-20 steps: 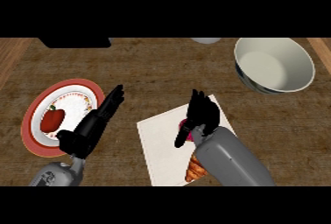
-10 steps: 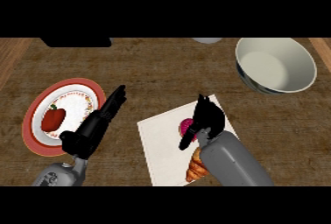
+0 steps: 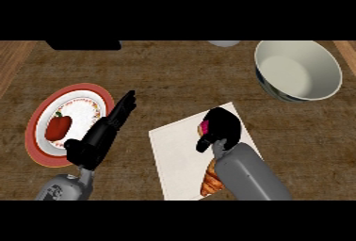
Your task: Pick the cupcake from the placemat and place it in the bowl
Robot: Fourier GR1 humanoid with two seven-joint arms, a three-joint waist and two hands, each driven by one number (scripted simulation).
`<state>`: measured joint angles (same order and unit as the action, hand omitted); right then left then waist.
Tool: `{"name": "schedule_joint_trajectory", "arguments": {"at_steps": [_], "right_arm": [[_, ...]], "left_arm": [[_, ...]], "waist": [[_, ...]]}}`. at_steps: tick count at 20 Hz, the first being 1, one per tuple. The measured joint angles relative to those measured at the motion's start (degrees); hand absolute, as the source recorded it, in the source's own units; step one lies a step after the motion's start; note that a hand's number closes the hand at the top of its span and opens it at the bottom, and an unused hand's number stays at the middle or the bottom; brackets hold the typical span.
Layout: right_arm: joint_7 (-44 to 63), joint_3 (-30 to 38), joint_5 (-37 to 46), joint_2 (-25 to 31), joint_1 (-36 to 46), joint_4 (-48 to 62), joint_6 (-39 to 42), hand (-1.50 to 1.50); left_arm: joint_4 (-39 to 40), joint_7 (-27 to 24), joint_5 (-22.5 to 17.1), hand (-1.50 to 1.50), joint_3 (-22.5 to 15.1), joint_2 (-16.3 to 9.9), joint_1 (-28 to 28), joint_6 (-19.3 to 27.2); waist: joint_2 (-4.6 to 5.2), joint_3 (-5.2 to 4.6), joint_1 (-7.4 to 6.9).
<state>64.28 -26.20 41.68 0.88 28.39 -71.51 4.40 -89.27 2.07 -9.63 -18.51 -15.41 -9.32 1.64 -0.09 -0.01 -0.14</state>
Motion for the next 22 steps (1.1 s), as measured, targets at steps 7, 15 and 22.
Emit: {"name": "schedule_joint_trajectory", "arguments": {"at_steps": [7, 15, 22], "right_arm": [[-4.9, 0.6, 3.3, 0.7, 0.0, 1.0, 0.5, 1.50], [-32.5, -8.1, -1.0, 12.6, 0.8, -5.9, 13.5, 1.50], [-41.2, -4.5, 3.8, 22.2, 2.1, -12.1, 9.7, 1.50]], "left_arm": [[-1.3, 0.4, 1.7, 0.00, 0.8, 1.2, 1.2, -1.1], [-0.6, -0.3, 1.6, 0.00, 1.1, 1.4, 1.4, -1.7], [-0.7, -0.2, 1.8, 0.00, 2.3, 1.1, 1.4, -2.7]], "waist": [[-0.01, 0.01, -0.08], [0.07, 0.05, -0.14], [-0.02, 0.04, 0.30]]}}
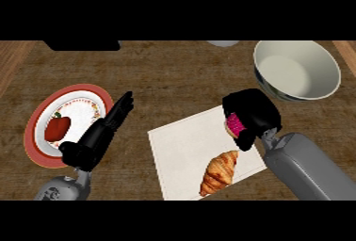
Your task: Pick the cupcake from the placemat and place it in the bowl
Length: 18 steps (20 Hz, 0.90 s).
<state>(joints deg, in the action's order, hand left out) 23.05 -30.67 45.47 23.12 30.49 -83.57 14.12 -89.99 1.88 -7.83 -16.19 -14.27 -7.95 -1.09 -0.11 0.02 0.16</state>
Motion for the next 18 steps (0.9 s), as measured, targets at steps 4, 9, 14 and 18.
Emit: {"name": "schedule_joint_trajectory", "arguments": {"at_steps": [4, 9, 14, 18], "right_arm": [[1.0, 4.7, -0.3, -0.4, 0.8, -6.8, -3.8, 1.50], [1.5, 13.4, -5.2, -1.7, 1.9, -12.4, -6.9, 1.50], [0.9, 21.5, -8.5, -1.1, 2.4, -12.7, -6.6, 1.50], [-2.8, 25.0, -6.4, 0.6, 4.9, -5.4, -7.7, 1.50]], "left_arm": [[0.7, -0.4, -0.2, 0.00, 0.7, -0.2, 0.3, -0.7], [0.6, 0.0, 0.1, 0.00, 0.9, 0.5, -0.1, -0.5], [-0.9, 0.8, 1.1, 0.00, 0.9, 1.3, 0.7, -0.8], [-0.8, 0.9, 1.0, 0.00, 1.9, 1.5, 0.8, -2.0]], "waist": [[-0.11, -0.01, 0.34], [-0.09, -0.01, 0.35], [-0.01, -0.03, -0.04], [0.14, -0.02, -0.42]]}}
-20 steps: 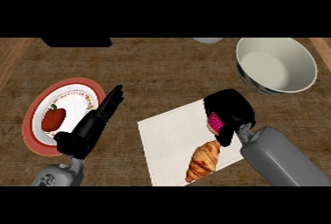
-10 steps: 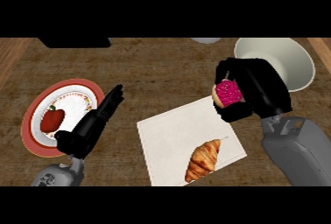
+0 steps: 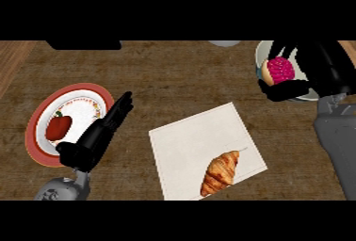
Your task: Pick the cupcake from the placemat and place it in the bowl
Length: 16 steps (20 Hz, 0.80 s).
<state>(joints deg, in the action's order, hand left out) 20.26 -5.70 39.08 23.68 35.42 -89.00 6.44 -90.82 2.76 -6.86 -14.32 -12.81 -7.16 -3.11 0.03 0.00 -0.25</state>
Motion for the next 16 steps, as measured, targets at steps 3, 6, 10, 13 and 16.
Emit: {"name": "schedule_joint_trajectory", "arguments": {"at_steps": [3, 6, 10, 13, 16], "right_arm": [[-4.7, 1.9, 3.2, 1.7, 1.6, 7.4, -4.1, 1.50], [-9.2, 3.9, 6.2, 2.9, 3.0, 14.7, -9.4, 1.50], [-15.3, 6.3, 8.7, 4.0, 7.5, 27.2, -14.7, 1.50], [-17.3, 6.6, 8.9, 5.2, 9.8, 34.9, -11.8, 1.50], [-17.8, 7.4, 7.6, 5.4, 12.2, 42.3, -6.8, -1.50]], "left_arm": [[1.5, -0.6, 1.1, 0.00, -0.2, 1.0, -1.2, 0.2], [0.8, 0.6, 1.3, 0.00, -0.2, 1.3, -1.6, 0.1], [1.3, 0.6, 1.5, 0.00, 0.3, 1.6, -2.1, -0.6], [1.9, 0.0, 1.9, 0.00, 0.1, 2.1, -2.3, -0.9], [1.9, -0.1, 2.4, 0.00, -0.6, 2.8, -2.3, -0.7]], "waist": [[0.21, 0.01, -0.31], [0.26, 0.02, -0.57], [0.39, 0.02, -0.96], [0.48, 0.02, -1.21], [0.66, 0.03, -1.75]]}}
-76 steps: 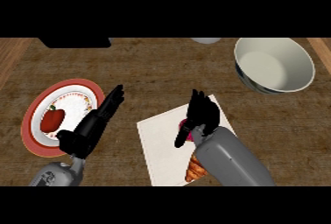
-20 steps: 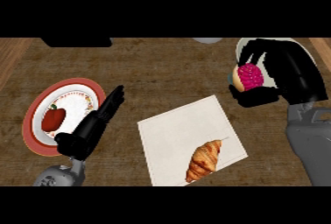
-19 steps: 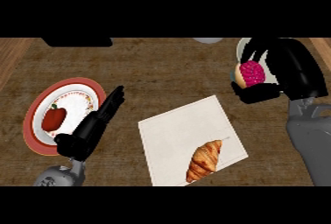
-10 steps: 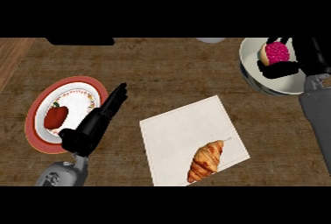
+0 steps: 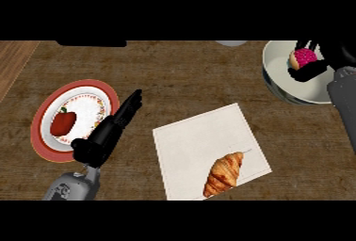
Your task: Pick the cupcake from the placemat and place it in the bowl
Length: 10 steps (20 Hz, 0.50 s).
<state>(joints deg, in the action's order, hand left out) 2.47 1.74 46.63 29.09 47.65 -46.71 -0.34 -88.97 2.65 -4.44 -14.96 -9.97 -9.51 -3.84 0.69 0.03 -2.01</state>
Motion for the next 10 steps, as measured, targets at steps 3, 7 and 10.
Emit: {"name": "schedule_joint_trajectory", "arguments": {"at_steps": [3, 7, 10], "right_arm": [[-3.2, 2.0, -2.5, 0.2, 2.0, 6.9, 3.7, -1.50], [-9.7, 4.3, -4.4, 0.0, 5.9, 14.1, 4.2, -1.50], [-13.7, 6.7, -5.7, 0.1, 7.6, 18.2, 1.7, -1.50]], "left_arm": [[-0.2, 0.1, -0.1, 0.00, 0.3, -0.1, 0.0, -0.4], [0.6, -0.7, 0.3, 0.00, 0.8, 0.0, 0.1, -0.8], [-0.5, -0.4, 0.5, 0.00, 0.8, 0.0, 0.5, -0.9]], "waist": [[0.11, 0.04, -0.27], [0.09, 0.06, -0.19], [0.09, 0.06, -0.24]]}}
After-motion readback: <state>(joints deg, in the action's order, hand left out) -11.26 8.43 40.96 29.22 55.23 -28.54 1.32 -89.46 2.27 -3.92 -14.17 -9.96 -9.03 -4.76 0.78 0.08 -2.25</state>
